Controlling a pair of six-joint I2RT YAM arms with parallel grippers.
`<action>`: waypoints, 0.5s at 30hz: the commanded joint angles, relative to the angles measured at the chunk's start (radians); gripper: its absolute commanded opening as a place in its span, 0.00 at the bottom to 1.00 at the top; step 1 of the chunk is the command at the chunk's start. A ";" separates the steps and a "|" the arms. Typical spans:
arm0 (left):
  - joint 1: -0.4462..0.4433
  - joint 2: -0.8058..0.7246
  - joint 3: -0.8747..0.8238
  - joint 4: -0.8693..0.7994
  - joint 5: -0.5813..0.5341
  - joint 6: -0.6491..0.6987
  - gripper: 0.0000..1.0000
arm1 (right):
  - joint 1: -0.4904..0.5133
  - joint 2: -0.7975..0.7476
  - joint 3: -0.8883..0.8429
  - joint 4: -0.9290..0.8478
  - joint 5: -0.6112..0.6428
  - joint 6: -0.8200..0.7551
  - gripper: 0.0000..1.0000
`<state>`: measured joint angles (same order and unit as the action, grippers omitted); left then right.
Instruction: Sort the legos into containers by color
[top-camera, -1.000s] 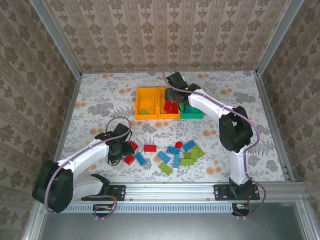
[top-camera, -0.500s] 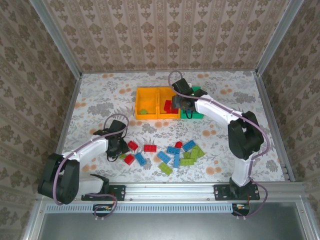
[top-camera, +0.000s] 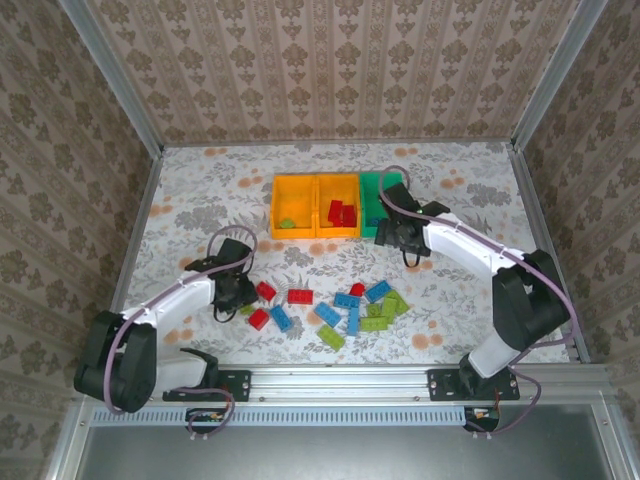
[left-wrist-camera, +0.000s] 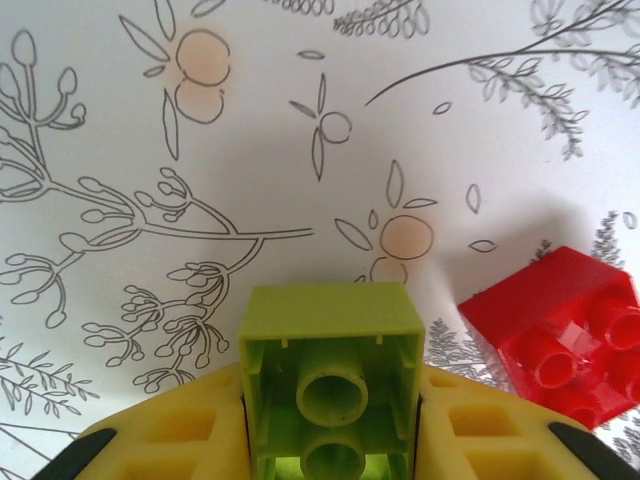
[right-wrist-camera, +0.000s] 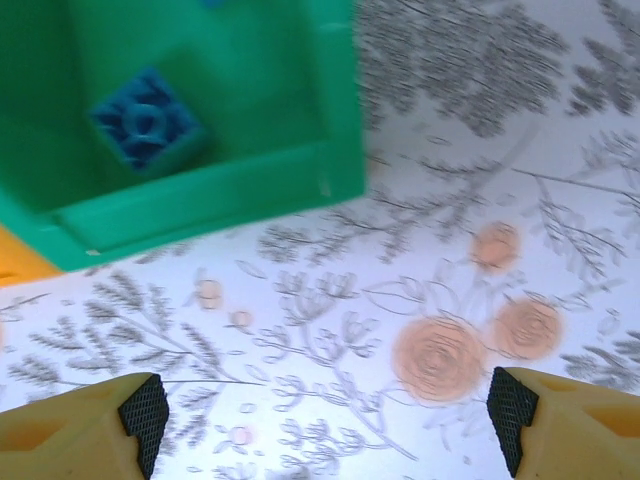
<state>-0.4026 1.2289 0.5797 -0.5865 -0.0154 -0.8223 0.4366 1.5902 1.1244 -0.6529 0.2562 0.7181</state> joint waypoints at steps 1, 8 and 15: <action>0.009 -0.046 0.067 -0.040 -0.030 0.041 0.25 | -0.031 -0.058 -0.045 -0.015 -0.021 0.048 0.87; 0.011 -0.028 0.292 -0.072 -0.117 0.159 0.26 | -0.038 -0.098 -0.100 0.010 -0.048 0.045 0.87; 0.013 0.311 0.707 0.028 0.028 0.359 0.26 | 0.001 -0.189 -0.179 0.011 -0.087 0.071 0.84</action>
<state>-0.3965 1.4395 1.1797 -0.6014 -0.0502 -0.5934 0.4122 1.4651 0.9722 -0.6327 0.1947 0.7635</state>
